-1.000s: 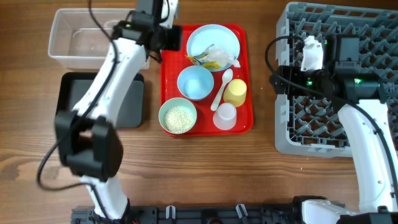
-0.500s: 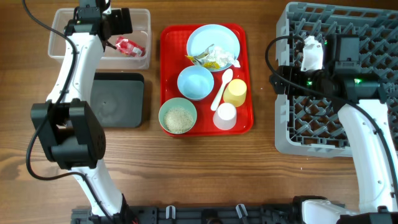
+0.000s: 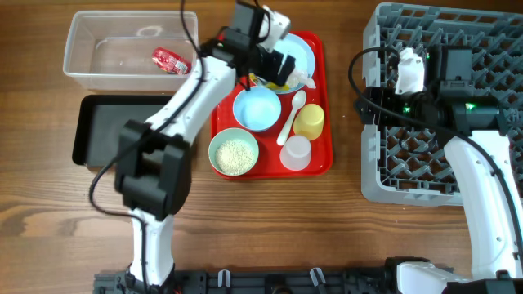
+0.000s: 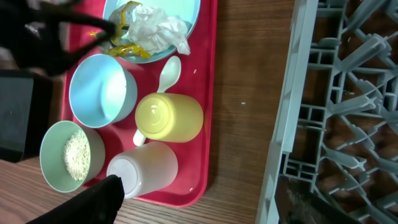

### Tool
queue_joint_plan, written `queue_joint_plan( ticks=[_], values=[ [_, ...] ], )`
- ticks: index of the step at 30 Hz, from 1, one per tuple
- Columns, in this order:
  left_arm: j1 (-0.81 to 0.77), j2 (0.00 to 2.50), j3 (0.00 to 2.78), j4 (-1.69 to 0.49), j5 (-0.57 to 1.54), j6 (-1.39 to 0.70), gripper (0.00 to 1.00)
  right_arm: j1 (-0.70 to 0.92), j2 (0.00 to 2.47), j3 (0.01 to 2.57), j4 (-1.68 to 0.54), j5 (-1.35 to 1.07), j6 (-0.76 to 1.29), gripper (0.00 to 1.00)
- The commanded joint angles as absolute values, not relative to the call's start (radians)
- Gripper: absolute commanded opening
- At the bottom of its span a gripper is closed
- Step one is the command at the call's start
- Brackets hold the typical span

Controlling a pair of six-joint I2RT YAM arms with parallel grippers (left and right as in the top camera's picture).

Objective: Sort waste into correct bins and load items into the dishwasher rack
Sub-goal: 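Grasp the yellow wrapper with the left gripper and drop it in the clear bin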

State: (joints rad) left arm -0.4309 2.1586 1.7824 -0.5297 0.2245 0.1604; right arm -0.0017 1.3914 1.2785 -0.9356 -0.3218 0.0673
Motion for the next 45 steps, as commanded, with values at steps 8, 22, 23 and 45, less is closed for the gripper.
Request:
queue_joint_plan(
  ticks=[8, 22, 23, 45],
  values=[
    [-0.443, 2.271, 1.786, -0.535, 0.201, 0.187, 0.39, -0.004, 1.401, 1.294, -0.936, -0.337, 0.081, 0.8],
    [-0.44, 2.003, 1.788, -0.543, 0.136, 0.172, 0.04, -0.004, 1.401, 1.294, -0.933, -0.308, 0.079, 0.8],
    [-0.44, 1.97, 1.788, -0.548, 0.096, 0.172, 0.04, -0.004, 1.401, 1.294, -0.932, -0.308, 0.079, 0.8],
    [-0.11, 1.973, 1.786, -0.558, 0.264, 0.172, 1.0, -0.004, 1.401, 1.294, -0.934, -0.308, 0.079, 0.81]
  ],
)
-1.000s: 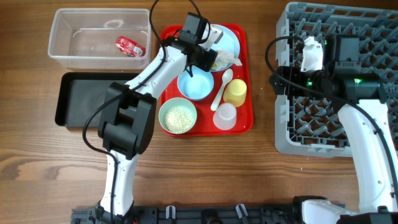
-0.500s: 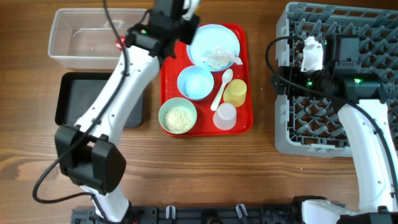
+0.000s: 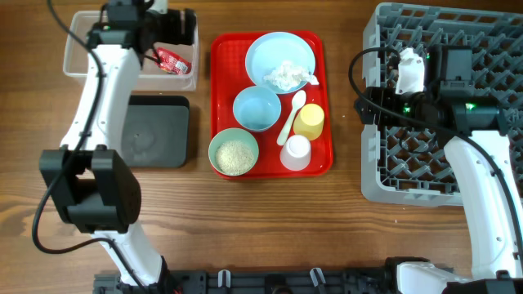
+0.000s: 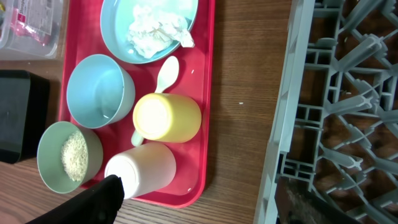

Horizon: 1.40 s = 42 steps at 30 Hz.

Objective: Sort waste into correct bins and load items into the dishwasher rack
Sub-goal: 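Grasp the yellow wrapper with the left gripper and drop it in the clear bin, then grasp the white tissue with the left gripper and drop it in the clear bin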

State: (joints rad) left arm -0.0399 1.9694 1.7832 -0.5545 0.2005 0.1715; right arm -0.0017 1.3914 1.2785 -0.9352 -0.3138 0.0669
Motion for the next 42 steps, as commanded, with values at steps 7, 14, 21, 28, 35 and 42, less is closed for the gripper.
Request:
queue_joint_plan(
  ticks=[7, 14, 21, 28, 35, 42],
  values=[
    [-0.375, 2.072, 1.786, -0.439, 0.263, 0.176, 1.0, -0.004, 1.401, 1.294, -0.942, -0.308, 0.081, 0.85],
    [-0.482, 2.264, 1.786, -0.363, 0.253, 0.176, 1.0, -0.004, 1.401, 1.294, -0.962, -0.308, 0.081, 0.87],
    [-0.489, 2.356, 1.786, -0.319, 0.242, 0.176, 0.91, -0.004, 1.401, 1.294, -0.975, -0.308, 0.081, 0.87],
    [-0.488, 2.371, 1.786, -0.325, 0.242, 0.176, 0.18, -0.004, 1.401, 1.294, -0.981, -0.308, 0.081, 0.87],
    [-0.458, 2.303, 1.807, -0.307, 0.223, 0.096, 0.04, -0.004, 1.401, 1.294, -0.98, -0.308, 0.081, 0.87],
    [-0.311, 2.03, 1.807, -0.411, 0.207, 0.033, 0.04, -0.004, 1.401, 1.294, -0.978, -0.308, 0.081, 0.87]
  ],
)
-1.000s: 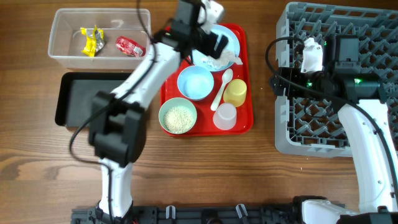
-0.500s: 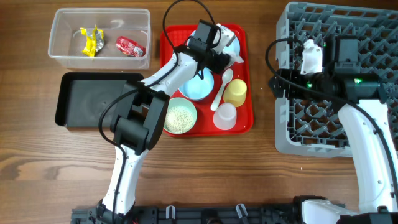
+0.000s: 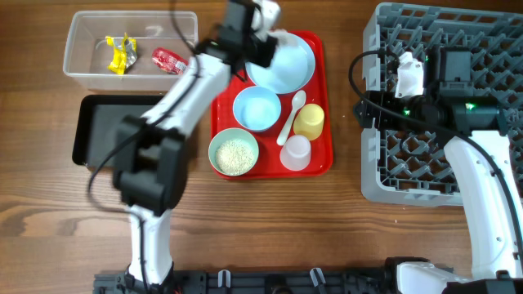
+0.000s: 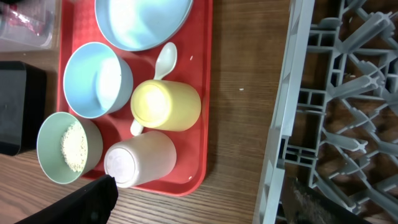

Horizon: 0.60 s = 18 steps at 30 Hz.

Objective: Sort waste into correct bins and load items into the dishwasher rack
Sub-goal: 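Grasp the white tissue with the left gripper and drop it in the clear bin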

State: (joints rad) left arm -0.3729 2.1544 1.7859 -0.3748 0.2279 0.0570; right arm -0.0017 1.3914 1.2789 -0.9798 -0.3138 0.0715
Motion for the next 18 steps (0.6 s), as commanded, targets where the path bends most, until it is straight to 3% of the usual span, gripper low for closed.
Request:
queue_joint_plan(
  ticks=[1, 8, 9, 10, 11, 14, 18],
  values=[
    [-0.26, 1.994, 1.807, -0.447, 0.2, 0.032, 0.04, -0.004, 1.401, 1.294, -0.977, -0.308, 0.082, 0.87],
    [0.004, 2.016, 1.803, -0.643, 0.021, 0.047, 0.04, -0.004, 1.401, 1.294, -0.967, -0.308, 0.081, 0.87],
    [0.028, 2.037, 1.803, -0.659, 0.021, 0.045, 0.12, -0.004, 1.401, 1.294, -0.968, -0.308, 0.082, 0.87],
    [0.048, 2.057, 1.803, -0.679, 0.026, 0.044, 0.63, -0.004, 1.401, 1.294, -0.969, -0.308, 0.081, 0.87],
    [0.057, 2.065, 1.803, -0.694, 0.03, 0.044, 1.0, -0.004, 1.401, 1.294, -0.969, -0.308, 0.082, 0.87],
    [0.057, 2.062, 1.803, -0.708, 0.033, 0.044, 1.0, -0.004, 1.401, 1.294, -0.962, -0.309, 0.082, 0.94],
    [0.006, 1.936, 1.803, -0.814, 0.137, 0.044, 1.0, -0.004, 1.401, 1.294, -0.966, -0.308, 0.079, 0.96]
  ],
)
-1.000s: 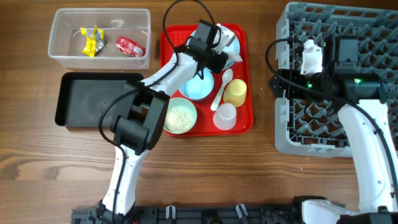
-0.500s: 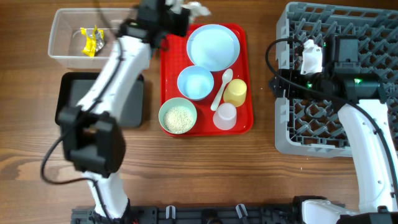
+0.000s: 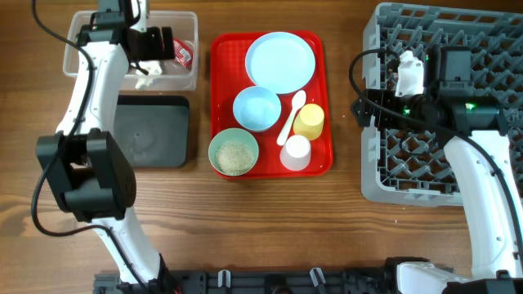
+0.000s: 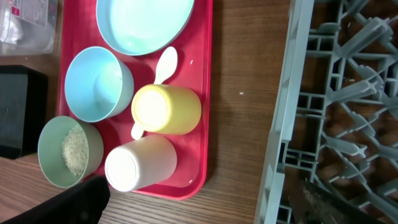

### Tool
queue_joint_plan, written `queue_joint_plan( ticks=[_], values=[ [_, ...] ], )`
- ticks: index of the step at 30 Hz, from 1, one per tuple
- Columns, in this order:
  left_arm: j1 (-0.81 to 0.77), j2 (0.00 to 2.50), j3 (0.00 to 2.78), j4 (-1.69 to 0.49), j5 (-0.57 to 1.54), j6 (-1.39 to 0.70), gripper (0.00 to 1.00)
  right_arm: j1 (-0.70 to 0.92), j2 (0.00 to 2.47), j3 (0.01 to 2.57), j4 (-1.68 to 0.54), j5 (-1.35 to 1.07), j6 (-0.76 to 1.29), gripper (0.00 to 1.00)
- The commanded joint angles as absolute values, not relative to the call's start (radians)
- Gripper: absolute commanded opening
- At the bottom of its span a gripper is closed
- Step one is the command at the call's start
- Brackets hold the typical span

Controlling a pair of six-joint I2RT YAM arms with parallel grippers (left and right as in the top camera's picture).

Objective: Sort waste into correct bins and load items into the dishwasher rack
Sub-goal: 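Grasp the white tissue with the left gripper and drop it in the clear bin, then grasp the green bowl of rice with the left gripper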

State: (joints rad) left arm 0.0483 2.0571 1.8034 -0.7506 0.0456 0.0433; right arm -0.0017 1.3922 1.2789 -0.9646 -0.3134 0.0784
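My left gripper (image 3: 161,41) hangs over the clear bin (image 3: 82,72), fingers apart with nothing in them. A crumpled white tissue (image 3: 147,76) lies by the bin's near wall, apart from the fingers, and a red wrapper (image 3: 181,54) lies at its right end. The red tray (image 3: 219,98) carries an empty light-blue plate (image 3: 280,61), a blue bowl (image 3: 257,108), a green bowl of rice (image 3: 234,153), a white spoon (image 3: 291,116), a yellow cup (image 3: 309,121) and a pale cup (image 3: 295,152). My right gripper (image 4: 199,211) is open over the wood between the tray and the dishwasher rack (image 3: 441,106).
A black bin (image 3: 151,131) sits in front of the clear bin, left of the tray. The grey rack's left wall (image 4: 283,124) runs down the right wrist view, close to the tray's right edge. My left arm crosses the clear bin's left half.
My left gripper was over the plate on the tray and is now over the clear bin. The white tissue now lies in that bin. The right arm has not moved.
First my left gripper was at the plate, which held a yellow wrapper and a tissue. Then it was over the clear bin, with only the tissue on the plate. Later the yellow wrapper lay in the bin and the gripper was back at the plate. Now the plate is bare.
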Motion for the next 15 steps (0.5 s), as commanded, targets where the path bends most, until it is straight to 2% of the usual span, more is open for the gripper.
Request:
queue_joint_plan(
  ticks=[1, 5, 7, 11, 13, 15],
  values=[
    [-0.02, 1.891, 1.803, -0.881, 0.183, 0.044, 1.0, -0.004, 1.401, 1.294, -0.966, -0.308, 0.079, 0.96],
    [-0.187, 1.819, 1.798, -1.237, 0.268, 0.051, 1.0, -0.004, 1.401, 1.294, -0.96, -0.308, 0.079, 0.96],
    [-0.298, 1.819, 1.731, -1.308, 0.269, 0.074, 1.0, -0.004, 1.401, 1.294, -0.96, -0.308, 0.079, 0.96],
    [-0.508, 1.819, 1.501, -1.208, 0.269, 0.012, 0.97, -0.004, 1.402, 1.294, -0.958, -0.308, 0.08, 0.96],
    [-0.58, 1.819, 1.411, -1.121, 0.249, 0.004, 0.92, -0.004, 1.402, 1.294, -0.96, -0.308, 0.079, 0.96],
    [-0.616, 1.819, 1.33, -1.025, 0.151, -0.1, 0.87, -0.004, 1.402, 1.293, -0.969, -0.308, 0.079, 0.96]
  ],
)
